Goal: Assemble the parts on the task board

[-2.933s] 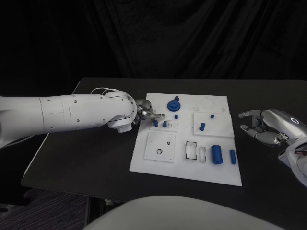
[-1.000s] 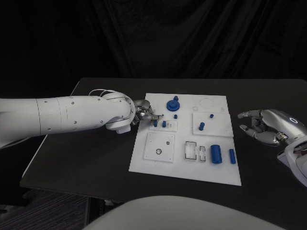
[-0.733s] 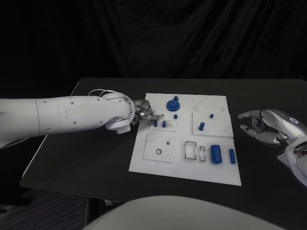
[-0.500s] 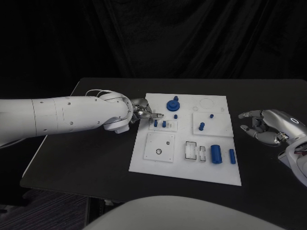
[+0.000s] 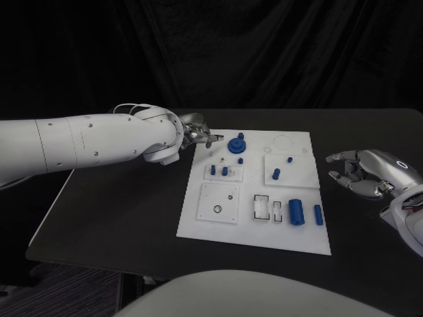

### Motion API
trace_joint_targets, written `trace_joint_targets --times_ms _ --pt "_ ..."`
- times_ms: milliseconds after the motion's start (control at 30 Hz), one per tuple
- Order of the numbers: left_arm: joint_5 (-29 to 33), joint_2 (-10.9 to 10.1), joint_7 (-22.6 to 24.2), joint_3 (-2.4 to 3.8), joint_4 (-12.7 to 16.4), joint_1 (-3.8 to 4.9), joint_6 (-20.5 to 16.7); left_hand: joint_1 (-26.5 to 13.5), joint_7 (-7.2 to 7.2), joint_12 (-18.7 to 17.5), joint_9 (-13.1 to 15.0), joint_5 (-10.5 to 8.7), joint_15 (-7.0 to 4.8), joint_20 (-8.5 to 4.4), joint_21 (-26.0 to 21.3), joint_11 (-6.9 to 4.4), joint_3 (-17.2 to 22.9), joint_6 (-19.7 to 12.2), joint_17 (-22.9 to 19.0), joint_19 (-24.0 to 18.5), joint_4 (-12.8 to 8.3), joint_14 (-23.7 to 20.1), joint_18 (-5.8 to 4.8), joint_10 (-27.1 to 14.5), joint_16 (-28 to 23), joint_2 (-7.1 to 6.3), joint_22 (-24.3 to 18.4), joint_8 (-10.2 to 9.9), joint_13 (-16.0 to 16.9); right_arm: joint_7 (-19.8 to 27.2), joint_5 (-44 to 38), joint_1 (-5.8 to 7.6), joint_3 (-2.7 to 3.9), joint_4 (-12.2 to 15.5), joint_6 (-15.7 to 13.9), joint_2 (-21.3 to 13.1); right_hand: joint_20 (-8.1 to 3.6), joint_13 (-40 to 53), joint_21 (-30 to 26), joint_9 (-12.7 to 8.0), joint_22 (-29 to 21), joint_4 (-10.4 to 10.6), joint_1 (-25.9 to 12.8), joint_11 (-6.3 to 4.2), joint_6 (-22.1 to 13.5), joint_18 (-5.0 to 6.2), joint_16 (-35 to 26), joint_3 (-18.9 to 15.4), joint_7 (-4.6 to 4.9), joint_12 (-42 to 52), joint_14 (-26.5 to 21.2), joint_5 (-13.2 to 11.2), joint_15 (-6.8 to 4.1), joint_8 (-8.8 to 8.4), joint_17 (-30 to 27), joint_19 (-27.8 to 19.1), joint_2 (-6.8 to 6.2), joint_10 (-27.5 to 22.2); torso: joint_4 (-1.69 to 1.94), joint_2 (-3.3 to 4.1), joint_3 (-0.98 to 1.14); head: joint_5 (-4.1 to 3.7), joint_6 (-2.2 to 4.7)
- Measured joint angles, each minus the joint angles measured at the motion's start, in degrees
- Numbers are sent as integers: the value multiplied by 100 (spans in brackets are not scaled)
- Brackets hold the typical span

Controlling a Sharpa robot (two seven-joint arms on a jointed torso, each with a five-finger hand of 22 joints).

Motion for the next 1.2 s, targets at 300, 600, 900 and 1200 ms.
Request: trace_joint_targets --times_ms 300,600,900,1200 --pt "432 347 -412 -1 -419 299 1190 579 28 0 -233 78 0 44 -120 0 94 -77 0 -45 -60 0 0 0 0 -123 0 -332 0 0 2 0 0 -8 -1 20 0 0 0 0 0 0 0 0 0 0 0 0 0 0 0 0 0 0 0 0 0 0 -14 -11 16 -18 0" --pt "596 656 -857 -5 -731 337 2388 745 69 0 -498 81 0 61 -215 0 141 -75 0 -107 -44 0 0 0 0 -146 -1 -583 1 2 3 0 0 -7 -1 34 0 1 0 -4 0 0 0 0 0 0 0 0 0 0 0 0 0 0 0 0 0 0 -19 -11 21 -39 0" --pt "655 866 -1041 -5 -877 339 2848 744 69 0 -522 81 0 61 -215 0 141 -75 0 -107 -44 0 1 0 0 -146 -1 -608 1 2 4 0 0 -1 -1 33 0 1 0 -4 0 0 0 0 0 0 0 0 0 0 0 0 0 0 0 0 0 0 -15 -3 18 -25 0" --pt "674 989 -1112 -5 -1000 339 3047 744 69 0 -543 82 0 61 -215 0 156 -75 0 -107 -28 0 0 0 0 -146 -1 -631 1 2 4 0 0 9 -1 33 0 1 0 -4 0 0 0 0 0 0 0 0 0 0 0 0 0 0 0 0 0 0 -15 -1 14 -28 0"
